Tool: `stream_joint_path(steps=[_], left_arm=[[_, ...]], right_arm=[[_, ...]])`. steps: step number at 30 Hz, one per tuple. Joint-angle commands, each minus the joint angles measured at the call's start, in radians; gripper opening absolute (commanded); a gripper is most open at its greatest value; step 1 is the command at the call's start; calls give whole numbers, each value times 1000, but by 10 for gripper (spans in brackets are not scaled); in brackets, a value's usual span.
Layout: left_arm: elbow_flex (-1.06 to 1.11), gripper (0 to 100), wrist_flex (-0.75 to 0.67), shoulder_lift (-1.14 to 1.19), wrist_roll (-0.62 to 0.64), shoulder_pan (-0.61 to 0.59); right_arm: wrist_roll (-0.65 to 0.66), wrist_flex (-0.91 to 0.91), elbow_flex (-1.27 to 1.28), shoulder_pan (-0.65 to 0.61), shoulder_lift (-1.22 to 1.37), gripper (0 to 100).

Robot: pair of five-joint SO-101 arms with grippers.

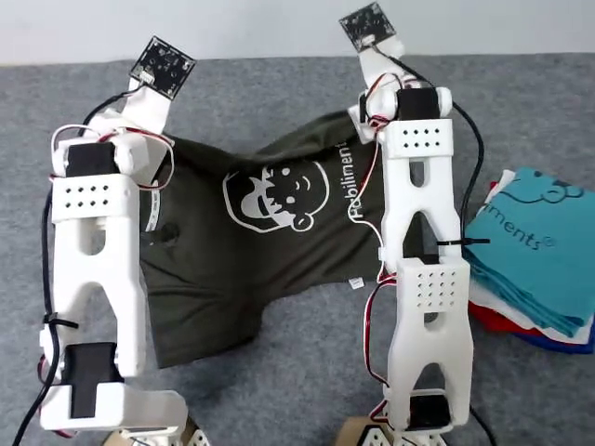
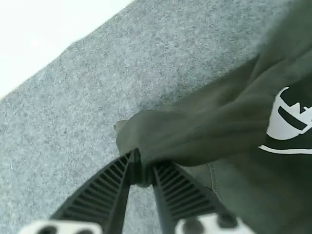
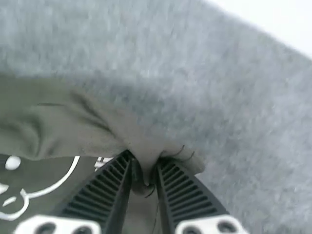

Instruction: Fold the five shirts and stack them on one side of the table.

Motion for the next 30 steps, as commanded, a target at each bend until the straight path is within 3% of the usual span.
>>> stream_joint_path(steps=[1, 6, 11, 20, 24, 30], left_arm=[[-4, 17, 55, -17, -84, -6], [-7, 15, 209, -17, -201, -5], [-7, 6, 382, -17, -318, -6], [-7, 6, 592, -17, -468, -95], [7, 6, 626, -17, -499, -130], [81, 7, 628, -20, -608, -144]], right_arm=[[12, 111, -80, 5, -22, 10], [80, 326, -98, 12, -25, 10], [77, 344, -69, 65, -54, 10], [81, 341, 445, 81, -314, 10], [92, 338, 608, 64, -372, 10], [112, 338, 637, 73, -320, 10]])
